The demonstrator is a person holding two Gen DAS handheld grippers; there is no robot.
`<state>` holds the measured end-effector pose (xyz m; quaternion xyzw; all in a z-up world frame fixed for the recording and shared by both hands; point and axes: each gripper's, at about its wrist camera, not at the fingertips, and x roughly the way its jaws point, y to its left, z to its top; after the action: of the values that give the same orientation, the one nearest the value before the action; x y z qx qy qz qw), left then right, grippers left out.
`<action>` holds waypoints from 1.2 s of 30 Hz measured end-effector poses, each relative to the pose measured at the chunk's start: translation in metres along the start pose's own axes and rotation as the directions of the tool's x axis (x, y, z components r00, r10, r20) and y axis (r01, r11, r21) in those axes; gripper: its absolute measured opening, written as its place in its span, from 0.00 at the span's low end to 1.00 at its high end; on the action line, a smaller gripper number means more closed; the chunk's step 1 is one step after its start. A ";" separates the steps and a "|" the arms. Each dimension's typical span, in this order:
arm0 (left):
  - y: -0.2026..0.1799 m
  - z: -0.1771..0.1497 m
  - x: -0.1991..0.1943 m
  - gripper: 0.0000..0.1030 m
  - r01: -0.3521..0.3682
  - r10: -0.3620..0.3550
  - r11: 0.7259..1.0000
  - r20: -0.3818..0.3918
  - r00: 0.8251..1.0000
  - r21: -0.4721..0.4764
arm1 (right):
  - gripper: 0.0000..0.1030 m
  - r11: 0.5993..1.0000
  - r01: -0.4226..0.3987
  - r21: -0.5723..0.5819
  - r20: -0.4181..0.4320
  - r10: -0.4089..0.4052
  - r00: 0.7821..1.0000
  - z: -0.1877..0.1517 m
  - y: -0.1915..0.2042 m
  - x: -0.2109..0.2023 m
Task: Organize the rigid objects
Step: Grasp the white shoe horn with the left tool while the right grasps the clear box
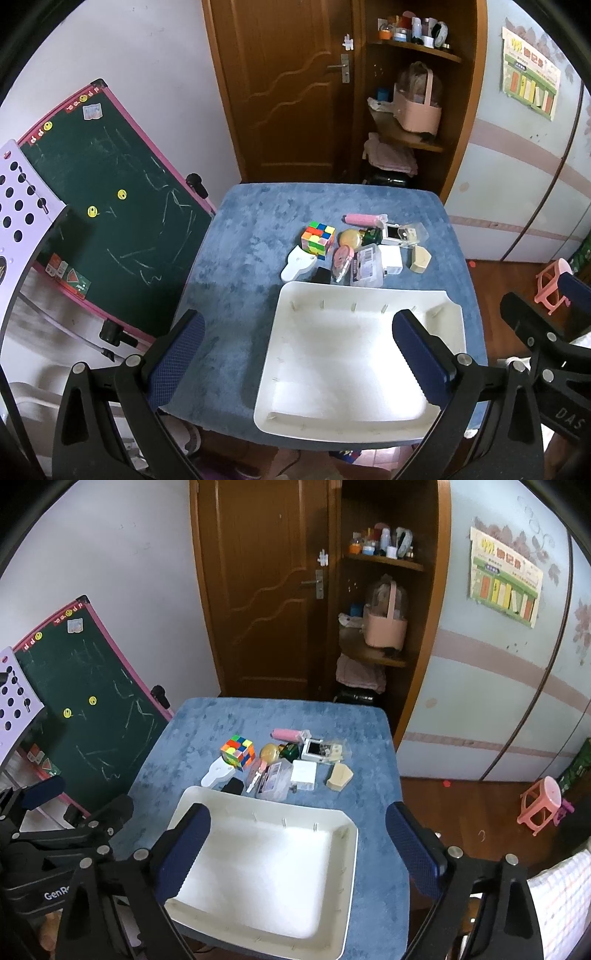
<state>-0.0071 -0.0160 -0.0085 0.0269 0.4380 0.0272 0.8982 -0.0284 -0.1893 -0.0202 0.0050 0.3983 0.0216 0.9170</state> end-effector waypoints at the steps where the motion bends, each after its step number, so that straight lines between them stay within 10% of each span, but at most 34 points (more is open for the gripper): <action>1: 0.000 0.001 0.003 0.98 -0.002 0.002 1.000 -0.007 1.000 0.002 | 0.93 1.000 -0.001 0.003 -0.006 0.001 1.000 0.000 0.000 0.003; 20: 0.026 0.058 0.067 0.98 0.053 -0.051 0.998 -0.043 0.998 0.043 | 0.86 0.998 -0.006 0.070 -0.109 0.013 0.994 0.033 0.007 0.067; 36: 0.045 0.098 0.200 0.98 0.099 -0.084 0.993 -0.202 0.976 0.067 | 0.75 0.969 -0.069 0.237 -0.322 0.146 0.935 0.067 -0.011 0.206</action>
<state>0.1916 0.0405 -0.1024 0.0384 0.5269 -0.0285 0.8486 0.1619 -0.1908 -0.1252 0.1257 0.5484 0.0279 0.8262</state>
